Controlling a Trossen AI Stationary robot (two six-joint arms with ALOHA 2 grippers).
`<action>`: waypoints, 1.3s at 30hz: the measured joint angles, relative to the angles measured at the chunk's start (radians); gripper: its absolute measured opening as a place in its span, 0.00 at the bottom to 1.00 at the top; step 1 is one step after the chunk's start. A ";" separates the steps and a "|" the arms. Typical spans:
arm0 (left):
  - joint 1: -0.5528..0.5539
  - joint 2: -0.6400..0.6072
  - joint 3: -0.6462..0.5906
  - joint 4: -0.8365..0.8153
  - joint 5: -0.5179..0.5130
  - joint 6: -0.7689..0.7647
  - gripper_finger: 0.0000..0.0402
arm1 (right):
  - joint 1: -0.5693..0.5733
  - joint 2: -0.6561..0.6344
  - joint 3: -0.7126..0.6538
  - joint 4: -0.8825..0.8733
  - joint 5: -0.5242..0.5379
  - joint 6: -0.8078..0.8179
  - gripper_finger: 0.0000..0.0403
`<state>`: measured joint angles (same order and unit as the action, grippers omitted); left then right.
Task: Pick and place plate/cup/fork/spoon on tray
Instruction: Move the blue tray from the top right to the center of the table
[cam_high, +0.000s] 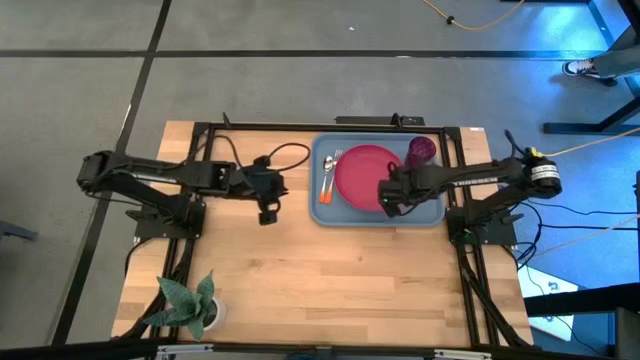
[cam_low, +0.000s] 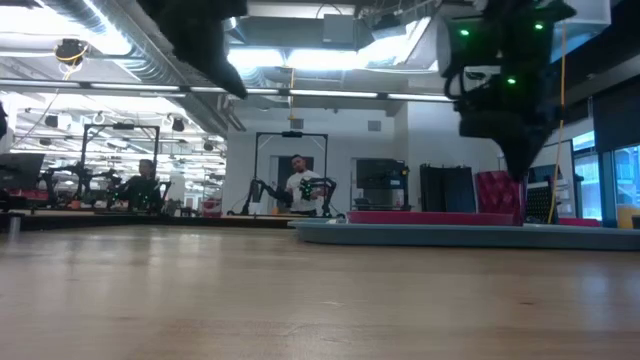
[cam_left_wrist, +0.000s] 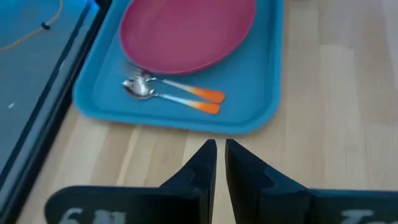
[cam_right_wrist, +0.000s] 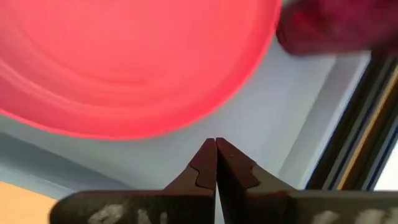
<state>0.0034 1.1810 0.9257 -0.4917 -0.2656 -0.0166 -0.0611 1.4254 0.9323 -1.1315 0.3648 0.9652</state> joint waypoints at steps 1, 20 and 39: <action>0.004 0.019 0.000 0.021 0.009 0.000 0.07 | 0.007 -0.007 -0.019 0.006 -0.001 0.030 0.01; 0.027 0.455 0.001 0.508 0.070 -0.007 0.07 | 0.017 -0.018 -0.317 0.268 -0.052 0.165 0.01; 0.027 0.671 0.003 0.568 0.047 -0.047 0.00 | 0.017 -0.017 -0.321 0.329 -0.073 0.152 0.01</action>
<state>0.0307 1.8516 0.9285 0.0761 -0.2188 -0.0641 -0.0444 1.4082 0.6117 -0.8020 0.2922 1.1172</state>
